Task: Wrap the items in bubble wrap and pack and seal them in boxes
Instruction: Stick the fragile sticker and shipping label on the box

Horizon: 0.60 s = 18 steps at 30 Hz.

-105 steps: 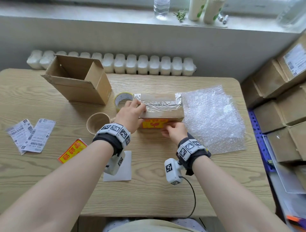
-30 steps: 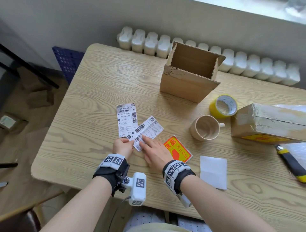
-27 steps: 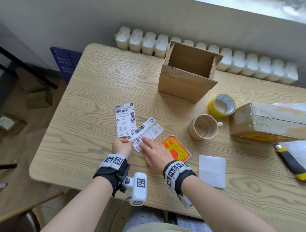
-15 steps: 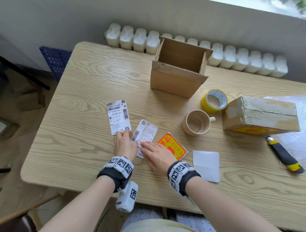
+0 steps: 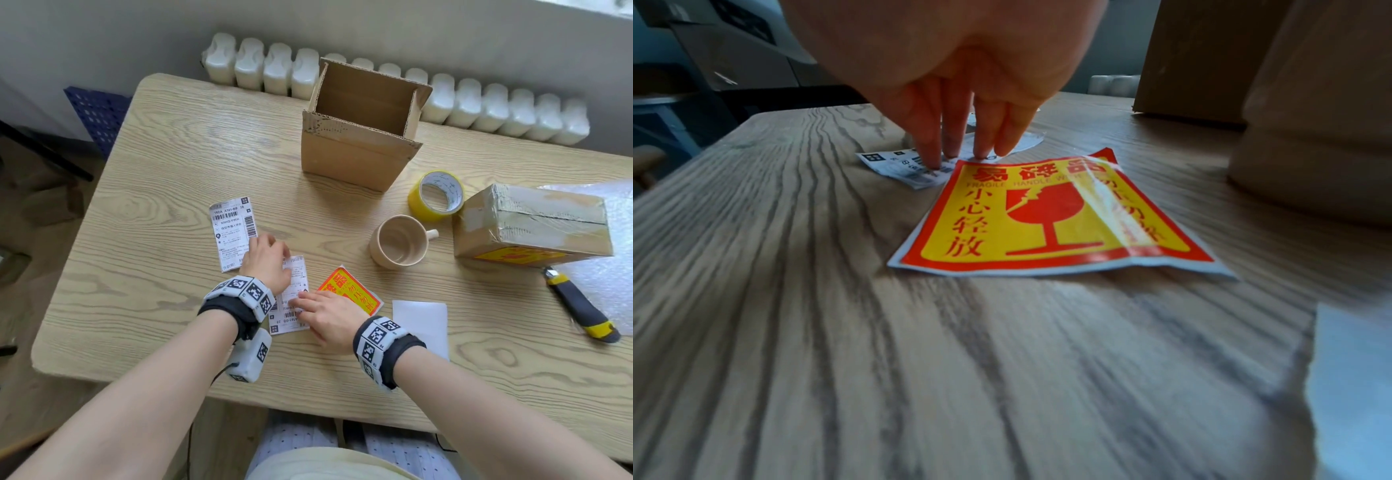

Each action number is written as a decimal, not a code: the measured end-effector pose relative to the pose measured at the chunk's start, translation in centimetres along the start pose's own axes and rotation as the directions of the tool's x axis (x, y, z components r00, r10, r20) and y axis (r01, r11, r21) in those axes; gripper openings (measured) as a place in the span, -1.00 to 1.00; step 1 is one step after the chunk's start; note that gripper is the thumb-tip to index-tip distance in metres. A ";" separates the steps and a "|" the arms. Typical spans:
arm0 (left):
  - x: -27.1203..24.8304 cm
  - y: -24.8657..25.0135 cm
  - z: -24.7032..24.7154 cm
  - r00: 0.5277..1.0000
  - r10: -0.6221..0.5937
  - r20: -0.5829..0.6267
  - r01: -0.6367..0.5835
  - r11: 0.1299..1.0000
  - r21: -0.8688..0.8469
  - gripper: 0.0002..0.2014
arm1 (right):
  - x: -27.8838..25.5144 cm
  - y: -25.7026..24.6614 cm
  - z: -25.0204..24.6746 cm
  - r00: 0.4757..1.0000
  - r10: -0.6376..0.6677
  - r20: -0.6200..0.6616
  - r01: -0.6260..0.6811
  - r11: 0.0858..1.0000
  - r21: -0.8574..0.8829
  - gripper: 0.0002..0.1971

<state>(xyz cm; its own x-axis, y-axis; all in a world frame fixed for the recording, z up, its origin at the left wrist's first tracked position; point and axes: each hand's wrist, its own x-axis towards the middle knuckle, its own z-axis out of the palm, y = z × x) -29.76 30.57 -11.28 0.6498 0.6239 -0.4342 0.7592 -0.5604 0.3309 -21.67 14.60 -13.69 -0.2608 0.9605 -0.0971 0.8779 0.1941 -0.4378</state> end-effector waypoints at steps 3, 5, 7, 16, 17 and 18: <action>0.3 0.0 -0.6 0.999 -0.027 0.037 0.027 1.000 -0.007 -0.82 | -0.3 0.0 -0.4 1.000 -0.006 0.018 0.006 1.000 -0.005 -0.64; 0.4 -0.1 -0.8 0.998 -0.044 0.045 0.046 0.997 -0.055 -0.89 | -0.5 -0.1 -0.6 1.000 -0.007 0.024 0.007 1.000 -0.009 -0.59; 0.4 -0.4 -1.1 0.996 -0.075 0.052 0.080 0.992 -0.095 -0.90 | -0.6 -0.2 -0.8 0.999 0.006 0.051 -0.006 1.000 0.001 -0.54; -1.2 -0.8 -3.7 0.971 -0.223 0.085 0.238 0.901 -0.364 -0.86 | 0.5 -0.4 -2.7 0.924 0.383 0.005 -0.372 0.892 0.255 -0.58; -1.6 -0.6 -4.2 0.967 -0.241 0.082 0.252 0.870 -0.423 -0.88 | 1.0 -0.6 -3.4 0.902 0.431 -0.007 -0.412 0.866 0.284 -0.59; -1.8 -0.3 -4.6 0.964 -0.256 0.079 0.261 0.829 -0.494 -0.91 | 1.5 -0.7 -4.2 0.881 0.473 -0.027 -0.442 0.841 0.312 -0.61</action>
<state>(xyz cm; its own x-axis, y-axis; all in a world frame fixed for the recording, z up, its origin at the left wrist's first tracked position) -31.02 32.08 -6.76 0.4290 0.7014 -0.5693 0.8173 -0.0330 0.5752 -20.97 16.74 -9.81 0.1962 0.9431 -0.2683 0.7281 -0.3234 -0.6044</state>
